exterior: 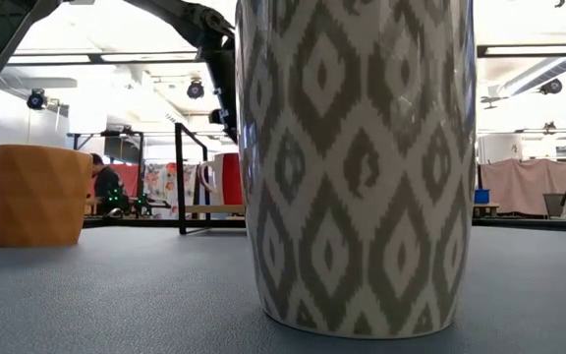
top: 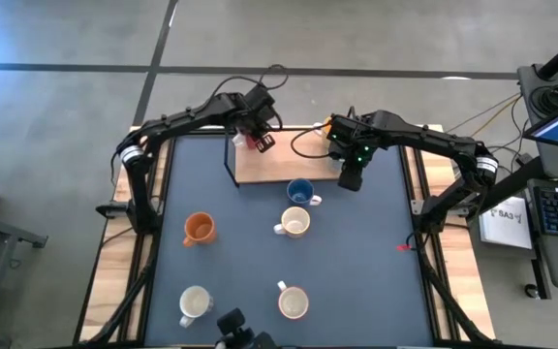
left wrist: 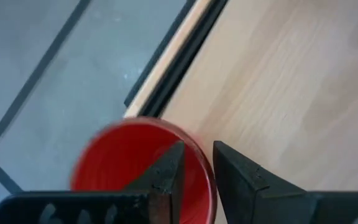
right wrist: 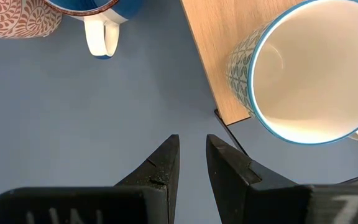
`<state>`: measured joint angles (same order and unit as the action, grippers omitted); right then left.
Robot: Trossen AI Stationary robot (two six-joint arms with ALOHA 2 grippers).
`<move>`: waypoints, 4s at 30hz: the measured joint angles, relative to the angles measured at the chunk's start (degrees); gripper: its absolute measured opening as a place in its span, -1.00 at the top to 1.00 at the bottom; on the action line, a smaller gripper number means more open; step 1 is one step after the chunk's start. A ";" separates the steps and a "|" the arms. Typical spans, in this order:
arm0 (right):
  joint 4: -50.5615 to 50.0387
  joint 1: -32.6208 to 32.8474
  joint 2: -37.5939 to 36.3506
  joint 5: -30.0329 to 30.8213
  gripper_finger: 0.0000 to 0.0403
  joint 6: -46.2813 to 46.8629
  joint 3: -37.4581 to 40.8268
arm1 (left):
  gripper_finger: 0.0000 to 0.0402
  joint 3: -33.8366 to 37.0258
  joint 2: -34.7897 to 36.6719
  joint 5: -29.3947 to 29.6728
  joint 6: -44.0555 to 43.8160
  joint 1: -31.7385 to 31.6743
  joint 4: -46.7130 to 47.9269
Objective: Place coffee mugs
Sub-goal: Put the red cup on the shelf, then put the orange cup on the shelf aligned with the other red cup
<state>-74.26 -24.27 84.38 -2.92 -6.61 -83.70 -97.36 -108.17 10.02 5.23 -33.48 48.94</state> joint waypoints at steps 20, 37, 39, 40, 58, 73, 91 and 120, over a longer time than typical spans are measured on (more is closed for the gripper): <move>0.00 -0.01 0.04 -0.01 0.66 -0.50 0.00 | 0.67 -9.84 1.13 -11.16 -14.21 23.95 29.32; 1.90 0.00 0.04 -0.04 0.66 -1.55 0.31 | 0.67 19.36 21.20 -3.12 -57.45 45.30 31.83; 2.24 0.00 0.04 -0.04 0.66 -1.54 0.33 | 0.67 23.35 23.39 -3.15 -60.35 46.56 30.22; 2.63 0.00 0.04 -0.07 0.66 -1.44 0.33 | 0.67 25.20 24.33 -3.18 -61.58 46.89 29.32; 2.86 0.00 0.04 -0.09 0.66 0.63 0.35 | 0.67 36.68 27.68 -6.20 -64.25 47.56 17.91; 3.04 0.00 0.04 -0.09 0.66 0.63 0.35 | 0.82 40.67 22.92 -5.13 -60.42 47.48 13.91; 4.68 0.01 0.04 -0.09 0.66 0.61 0.35 | 0.96 25.66 23.02 -1.62 -49.10 47.45 9.50; 5.53 0.00 0.04 -0.02 0.66 0.63 0.37 | 0.95 11.21 11.64 5.52 -9.97 24.10 6.17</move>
<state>-68.73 -24.27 84.42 -2.94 -5.98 -83.33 -86.15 -96.53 15.54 -4.74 -9.38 55.11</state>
